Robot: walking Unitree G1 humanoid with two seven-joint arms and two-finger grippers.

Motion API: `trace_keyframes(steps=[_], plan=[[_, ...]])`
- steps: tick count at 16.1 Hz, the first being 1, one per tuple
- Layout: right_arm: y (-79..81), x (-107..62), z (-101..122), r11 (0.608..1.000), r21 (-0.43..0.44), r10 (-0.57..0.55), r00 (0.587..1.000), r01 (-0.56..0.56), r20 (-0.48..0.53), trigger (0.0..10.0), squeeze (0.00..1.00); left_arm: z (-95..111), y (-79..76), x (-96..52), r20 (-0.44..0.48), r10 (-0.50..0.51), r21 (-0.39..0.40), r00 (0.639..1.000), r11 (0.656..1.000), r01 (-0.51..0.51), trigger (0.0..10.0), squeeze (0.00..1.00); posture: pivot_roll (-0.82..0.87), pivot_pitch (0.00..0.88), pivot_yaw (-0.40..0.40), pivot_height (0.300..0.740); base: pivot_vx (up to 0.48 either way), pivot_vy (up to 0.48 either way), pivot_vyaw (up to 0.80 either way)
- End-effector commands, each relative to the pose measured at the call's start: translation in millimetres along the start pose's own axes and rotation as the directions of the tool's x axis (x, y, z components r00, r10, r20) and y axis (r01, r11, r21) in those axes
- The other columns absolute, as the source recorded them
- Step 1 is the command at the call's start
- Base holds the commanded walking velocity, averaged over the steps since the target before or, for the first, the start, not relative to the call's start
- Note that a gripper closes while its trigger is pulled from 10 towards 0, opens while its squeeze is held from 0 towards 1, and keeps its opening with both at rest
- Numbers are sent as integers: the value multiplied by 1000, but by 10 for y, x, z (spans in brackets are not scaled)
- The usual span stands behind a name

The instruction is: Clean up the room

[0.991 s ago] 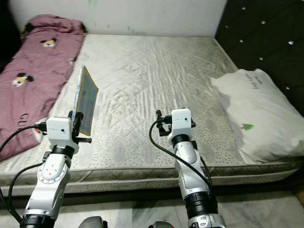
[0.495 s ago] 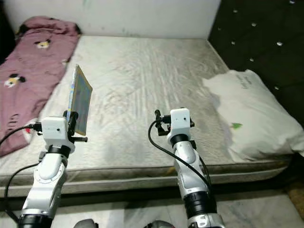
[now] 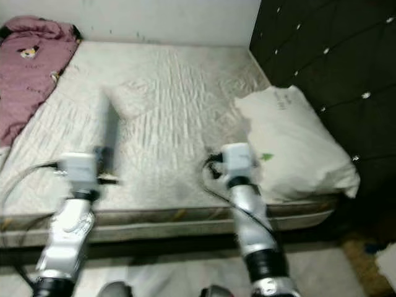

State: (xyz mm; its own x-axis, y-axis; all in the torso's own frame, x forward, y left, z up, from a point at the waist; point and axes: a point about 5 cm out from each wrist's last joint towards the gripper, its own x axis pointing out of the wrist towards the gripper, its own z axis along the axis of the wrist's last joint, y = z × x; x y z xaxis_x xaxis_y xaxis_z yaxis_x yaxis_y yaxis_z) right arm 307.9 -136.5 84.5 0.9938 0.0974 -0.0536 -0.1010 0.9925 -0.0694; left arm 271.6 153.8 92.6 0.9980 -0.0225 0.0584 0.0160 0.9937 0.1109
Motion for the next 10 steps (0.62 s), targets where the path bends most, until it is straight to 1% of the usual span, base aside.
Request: trace_keyframes(steps=[1,6,10], plan=[[80,25,46,1000,14,22,1000,-22,19,10000,0,108,107,39,57,36,18,998,999,-37,10000,0,73,0,-42,740,0,0,0],[80,35,44,1000,10,24,1000,-24,20,10000,0,138,97,42,82,24,-14,996,1000,-23,10000,0,74,0,-43,740,0,0,0],[87,38,42,1000,9,25,999,-25,20,10000,0,143,98,45,88,18,-14,996,1000,-17,10000,0,75,0,-42,740,270,0,0]])
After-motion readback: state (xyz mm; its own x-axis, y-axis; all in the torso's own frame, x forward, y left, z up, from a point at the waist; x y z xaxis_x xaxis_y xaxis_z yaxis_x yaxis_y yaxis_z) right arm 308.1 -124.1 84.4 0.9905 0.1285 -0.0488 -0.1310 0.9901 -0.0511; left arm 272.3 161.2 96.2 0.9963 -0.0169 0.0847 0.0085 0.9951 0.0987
